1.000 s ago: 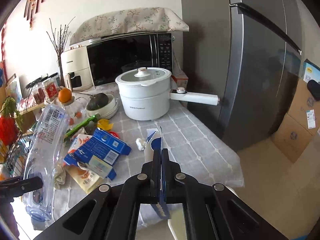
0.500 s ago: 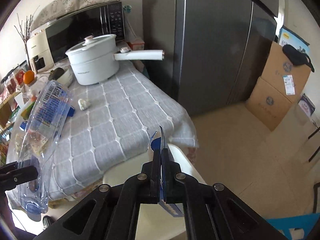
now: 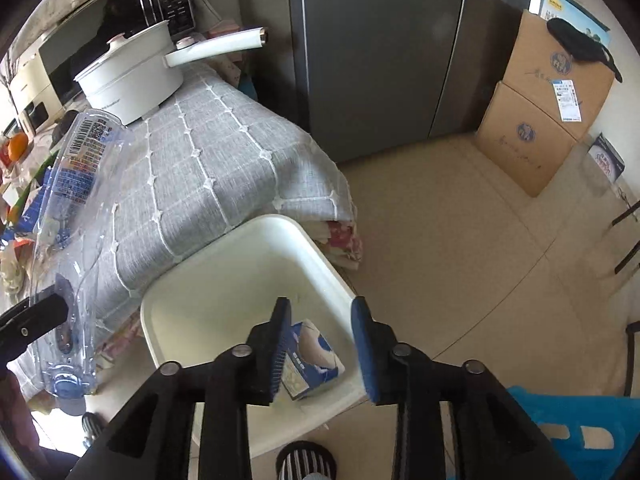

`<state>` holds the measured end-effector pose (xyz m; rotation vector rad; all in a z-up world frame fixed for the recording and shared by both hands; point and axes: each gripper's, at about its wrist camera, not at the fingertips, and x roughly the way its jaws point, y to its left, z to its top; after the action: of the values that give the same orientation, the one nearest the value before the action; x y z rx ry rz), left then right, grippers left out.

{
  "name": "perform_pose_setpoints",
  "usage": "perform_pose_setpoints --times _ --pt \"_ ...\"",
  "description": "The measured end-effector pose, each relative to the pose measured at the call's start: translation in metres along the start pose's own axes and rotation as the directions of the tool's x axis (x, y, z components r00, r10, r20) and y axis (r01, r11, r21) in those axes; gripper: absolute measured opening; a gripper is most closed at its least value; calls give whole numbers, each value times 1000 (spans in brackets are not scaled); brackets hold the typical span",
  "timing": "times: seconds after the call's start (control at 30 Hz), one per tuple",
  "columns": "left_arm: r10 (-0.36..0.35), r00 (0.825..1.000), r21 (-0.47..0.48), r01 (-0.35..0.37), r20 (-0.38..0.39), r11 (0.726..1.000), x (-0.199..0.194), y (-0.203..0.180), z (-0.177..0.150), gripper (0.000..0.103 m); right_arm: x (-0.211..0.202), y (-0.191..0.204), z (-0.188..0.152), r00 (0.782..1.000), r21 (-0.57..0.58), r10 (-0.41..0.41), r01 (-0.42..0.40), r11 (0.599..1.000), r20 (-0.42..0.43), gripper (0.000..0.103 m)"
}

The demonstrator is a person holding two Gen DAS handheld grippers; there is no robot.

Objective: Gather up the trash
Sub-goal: 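Drop the blue box and clear bottle into the white bin with both grippers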

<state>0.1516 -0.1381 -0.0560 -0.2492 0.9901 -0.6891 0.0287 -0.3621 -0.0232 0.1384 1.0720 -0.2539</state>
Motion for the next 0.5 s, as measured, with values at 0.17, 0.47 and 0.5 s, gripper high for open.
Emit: perform_pose_setpoints --times 0.17,0.47,0.5 --pt "-5 1000 29 5 -16 1000 29 -13 -3 66 -8 -18 -1 1000 37 -4 4 999 14 47" --pt "35 999 110 -33 -16 993 61 -18 -3 66 -12 -30 2 1000 75 1 -2 997 20 49" --pt "46 999 121 -44 -18 992 64 -19 -3 66 -11 -30 2 1000 77 1 -3 997 20 49"
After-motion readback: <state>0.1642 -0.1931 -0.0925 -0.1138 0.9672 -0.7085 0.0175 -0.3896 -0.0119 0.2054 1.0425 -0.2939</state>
